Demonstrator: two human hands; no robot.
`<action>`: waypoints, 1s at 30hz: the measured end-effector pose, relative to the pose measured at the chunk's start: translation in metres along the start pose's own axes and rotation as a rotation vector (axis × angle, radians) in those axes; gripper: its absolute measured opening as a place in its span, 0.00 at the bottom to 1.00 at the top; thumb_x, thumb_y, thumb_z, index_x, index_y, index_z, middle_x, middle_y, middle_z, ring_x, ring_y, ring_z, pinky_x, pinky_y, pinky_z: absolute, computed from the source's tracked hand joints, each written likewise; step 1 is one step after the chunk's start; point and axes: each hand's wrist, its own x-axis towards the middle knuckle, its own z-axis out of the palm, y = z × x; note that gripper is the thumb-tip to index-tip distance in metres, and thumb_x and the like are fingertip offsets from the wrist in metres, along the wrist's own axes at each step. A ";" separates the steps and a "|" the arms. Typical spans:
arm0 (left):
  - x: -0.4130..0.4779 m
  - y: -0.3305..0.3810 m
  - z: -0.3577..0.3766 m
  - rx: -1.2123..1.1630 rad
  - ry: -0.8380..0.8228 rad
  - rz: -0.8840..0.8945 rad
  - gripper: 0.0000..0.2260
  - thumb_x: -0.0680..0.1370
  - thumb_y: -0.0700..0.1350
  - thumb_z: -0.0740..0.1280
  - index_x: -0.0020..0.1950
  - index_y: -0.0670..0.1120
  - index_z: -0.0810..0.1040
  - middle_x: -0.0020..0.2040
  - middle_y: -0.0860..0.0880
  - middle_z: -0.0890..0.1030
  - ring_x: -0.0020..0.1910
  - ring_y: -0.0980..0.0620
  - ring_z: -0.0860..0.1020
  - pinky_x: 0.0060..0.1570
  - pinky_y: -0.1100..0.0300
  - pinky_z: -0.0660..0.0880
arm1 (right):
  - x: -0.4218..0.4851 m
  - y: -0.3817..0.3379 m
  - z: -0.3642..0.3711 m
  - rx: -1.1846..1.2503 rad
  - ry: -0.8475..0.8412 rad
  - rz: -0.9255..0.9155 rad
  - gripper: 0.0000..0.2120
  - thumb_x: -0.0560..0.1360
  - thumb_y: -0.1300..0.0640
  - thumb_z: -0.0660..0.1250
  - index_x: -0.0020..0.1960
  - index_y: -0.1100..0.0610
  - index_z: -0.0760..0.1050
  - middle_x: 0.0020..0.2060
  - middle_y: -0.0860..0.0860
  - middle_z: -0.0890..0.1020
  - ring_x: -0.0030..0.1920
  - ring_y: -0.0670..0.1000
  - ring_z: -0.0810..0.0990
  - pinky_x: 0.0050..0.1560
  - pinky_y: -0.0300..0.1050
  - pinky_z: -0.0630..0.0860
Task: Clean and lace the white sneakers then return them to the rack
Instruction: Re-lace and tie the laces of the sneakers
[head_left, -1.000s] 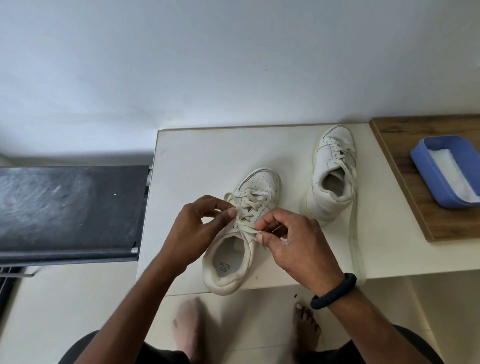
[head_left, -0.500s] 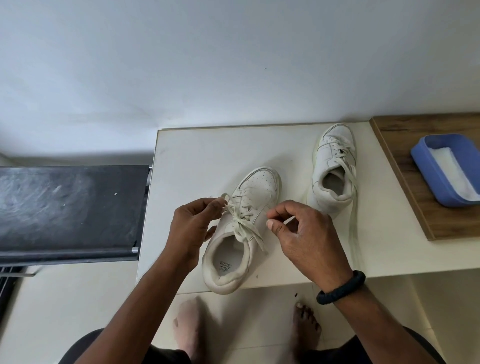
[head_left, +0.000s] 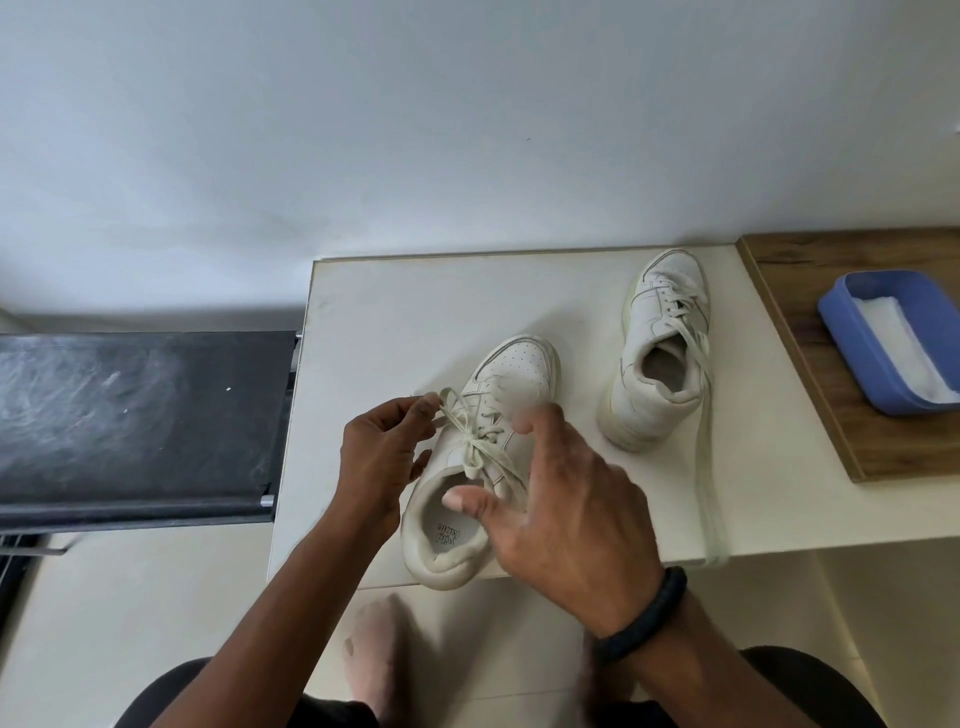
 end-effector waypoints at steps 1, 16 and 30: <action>-0.001 0.001 -0.001 0.018 -0.006 0.008 0.07 0.76 0.48 0.74 0.47 0.44 0.86 0.42 0.48 0.86 0.47 0.51 0.83 0.47 0.50 0.78 | -0.001 -0.002 0.002 -0.028 -0.044 0.023 0.37 0.67 0.24 0.62 0.66 0.45 0.58 0.60 0.46 0.77 0.55 0.55 0.82 0.51 0.50 0.76; 0.013 0.007 -0.048 0.700 0.046 0.145 0.05 0.80 0.49 0.69 0.48 0.51 0.83 0.44 0.49 0.84 0.44 0.45 0.82 0.46 0.46 0.81 | 0.024 0.039 -0.003 -0.081 -0.019 0.079 0.19 0.74 0.47 0.67 0.63 0.48 0.69 0.53 0.47 0.82 0.52 0.53 0.82 0.47 0.46 0.75; 0.009 0.002 -0.011 -0.104 0.010 -0.218 0.04 0.79 0.44 0.70 0.47 0.46 0.83 0.37 0.51 0.84 0.30 0.59 0.78 0.27 0.67 0.69 | 0.023 0.038 0.001 -0.091 -0.002 0.041 0.13 0.74 0.46 0.66 0.55 0.49 0.70 0.47 0.46 0.81 0.45 0.52 0.81 0.42 0.45 0.76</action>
